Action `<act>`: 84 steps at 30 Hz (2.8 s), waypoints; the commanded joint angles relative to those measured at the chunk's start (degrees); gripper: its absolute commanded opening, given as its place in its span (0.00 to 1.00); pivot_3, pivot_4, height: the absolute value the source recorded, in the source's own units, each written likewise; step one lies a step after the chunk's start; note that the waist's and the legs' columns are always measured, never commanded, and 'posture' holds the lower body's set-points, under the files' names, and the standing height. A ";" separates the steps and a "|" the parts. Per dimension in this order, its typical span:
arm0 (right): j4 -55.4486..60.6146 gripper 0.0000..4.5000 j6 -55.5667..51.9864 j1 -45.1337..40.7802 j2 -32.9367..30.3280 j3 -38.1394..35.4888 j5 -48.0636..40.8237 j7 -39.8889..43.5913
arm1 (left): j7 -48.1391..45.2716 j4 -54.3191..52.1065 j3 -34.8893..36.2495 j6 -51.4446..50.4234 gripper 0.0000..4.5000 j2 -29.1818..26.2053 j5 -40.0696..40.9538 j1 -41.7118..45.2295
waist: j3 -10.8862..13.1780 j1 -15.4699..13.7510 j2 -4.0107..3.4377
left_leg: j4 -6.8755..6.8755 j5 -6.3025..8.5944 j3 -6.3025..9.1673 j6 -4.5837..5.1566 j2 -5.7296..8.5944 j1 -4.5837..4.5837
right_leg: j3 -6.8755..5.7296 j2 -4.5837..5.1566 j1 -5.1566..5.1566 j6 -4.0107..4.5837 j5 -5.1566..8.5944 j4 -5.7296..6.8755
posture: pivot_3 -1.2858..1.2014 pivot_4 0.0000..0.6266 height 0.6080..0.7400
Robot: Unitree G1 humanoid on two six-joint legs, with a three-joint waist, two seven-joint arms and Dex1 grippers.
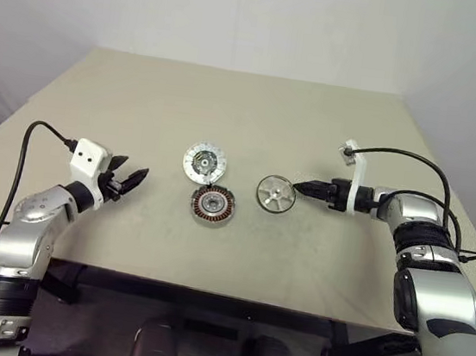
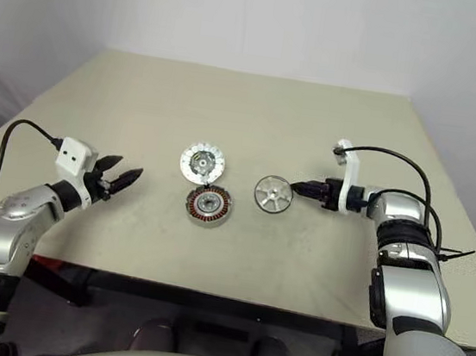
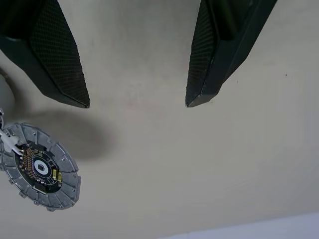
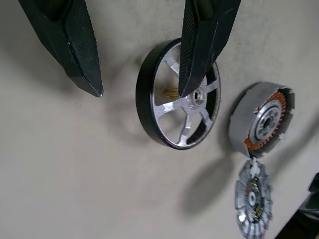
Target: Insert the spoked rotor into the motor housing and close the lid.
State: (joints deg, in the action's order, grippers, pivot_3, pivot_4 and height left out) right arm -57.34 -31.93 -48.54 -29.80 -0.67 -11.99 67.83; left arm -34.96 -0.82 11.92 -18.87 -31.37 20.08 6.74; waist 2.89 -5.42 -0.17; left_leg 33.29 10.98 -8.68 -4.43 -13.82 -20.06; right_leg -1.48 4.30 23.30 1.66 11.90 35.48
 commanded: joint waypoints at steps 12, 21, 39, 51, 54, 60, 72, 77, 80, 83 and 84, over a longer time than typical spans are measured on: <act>-0.77 0.60 0.58 0.91 1.48 2.12 2.38 5.66 | -0.25 -3.81 2.84 0.47 0.72 -1.47 0.58 -1.22 | 0.02 -0.04 -0.03 | 0.00 0.00 0.00 0.00 -0.03 0.00 | -0.02 0.00 0.00 0.01 0.01 0.00 | 0.52 0.00 1.00; 2.09 0.10 -3.16 2.77 1.72 2.79 2.64 6.23 | -0.17 -3.64 2.51 0.75 0.72 -1.53 0.15 -0.69 | 0.00 0.04 -0.01 | 0.00 0.00 0.00 0.00 -0.03 0.02 | -0.02 0.00 -0.01 0.02 0.01 0.01 | 0.52 0.00 1.00; 32.35 0.03 -32.46 -0.68 4.21 5.24 -7.34 3.88 | 0.17 -3.72 1.69 0.65 0.72 -0.84 -0.03 -0.41 | 0.09 -0.13 -0.14 | -0.08 -0.01 0.00 -0.01 -0.05 0.03 | -0.01 -0.03 0.04 0.05 0.04 0.02 | 0.52 0.00 1.00; 40.49 0.03 -27.92 -1.14 8.56 16.76 -4.63 -4.26 | 0.58 -4.00 1.25 0.46 0.72 -0.29 -0.07 0.04 | 0.09 -0.11 -0.14 | -0.15 -0.07 0.01 -0.14 -0.04 0.05 | 0.00 -0.02 0.04 0.03 0.05 0.01 | 0.52 0.00 1.00; 37.06 0.03 -21.29 -1.37 8.34 21.48 0.08 -6.16 | 0.83 -4.49 1.12 0.34 0.72 -0.10 -0.08 -0.20 | 0.09 -0.11 -0.14 | -0.16 -0.15 0.02 -0.28 -0.04 0.04 | 0.00 -0.02 0.04 0.03 0.05 0.00 | 0.52 0.00 1.00; 32.31 0.03 -14.28 -3.55 7.65 23.67 3.85 -5.93 | 1.19 -5.32 1.40 0.09 0.72 -0.02 0.15 -1.05 | 0.08 -0.01 -0.13 | -0.16 -0.16 0.02 -0.30 0.00 0.01 | 0.00 0.00 0.05 0.02 0.05 -0.02 | 0.52 0.00 1.00; 31.66 0.03 -11.04 -6.55 6.78 23.27 5.18 -3.83 | 1.38 -5.43 1.21 0.05 0.72 0.49 0.04 -1.22 | 0.08 -0.08 -0.13 | -0.13 -0.15 0.06 -0.26 -0.01 0.04 | 0.01 -0.01 0.04 0.03 0.05 0.14 | 0.52 0.00 1.00; 35.64 0.03 -12.17 -5.34 5.64 23.42 4.49 -2.27 | 1.35 -5.25 1.41 0.13 0.72 0.38 0.04 -1.15 | 0.09 -0.08 -0.12 | -0.14 -0.14 0.06 -0.26 -0.02 -0.03 | 0.00 -0.01 0.06 0.03 0.05 0.04 | 0.52 0.00 1.00; 37.77 0.03 -12.73 -4.63 4.91 23.52 4.23 -1.59 | 1.36 -5.17 1.44 0.18 0.72 0.33 0.00 -1.13 | 0.09 -0.05 -0.12 | -0.14 -0.14 0.06 -0.26 -0.02 -0.02 | 0.00 -0.02 0.06 0.03 0.05 0.04 | 0.52 0.00 1.00; 41.10 0.03 -13.61 -3.16 3.92 24.30 4.04 -0.50 | 1.32 -5.07 1.38 0.21 0.72 0.32 -0.01 -1.04 | 0.09 -0.06 -0.12 | -0.14 -0.14 0.06 -0.25 -0.03 0.01 | 0.00 -0.02 0.06 0.03 0.05 0.06 | 0.52 0.00 1.00; 41.95 0.03 -13.85 -2.73 3.69 24.50 4.08 -0.29 | 1.32 -5.06 1.36 0.22 0.72 0.33 -0.01 -1.02 | 0.09 -0.06 -0.12 | -0.14 -0.14 0.06 -0.25 -0.03 0.01 | 0.00 -0.02 0.05 0.03 0.05 0.06 | 0.52 0.00 1.00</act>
State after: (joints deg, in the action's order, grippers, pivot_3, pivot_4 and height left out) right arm -18.89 -45.48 -50.77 -25.36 23.61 -7.48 66.62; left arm -33.79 -4.36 12.65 -19.25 -30.80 20.02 4.92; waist 2.97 -5.49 -0.29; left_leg 33.15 10.84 -8.62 -4.68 -13.85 -20.05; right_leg -1.48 4.28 23.35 1.68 11.95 35.54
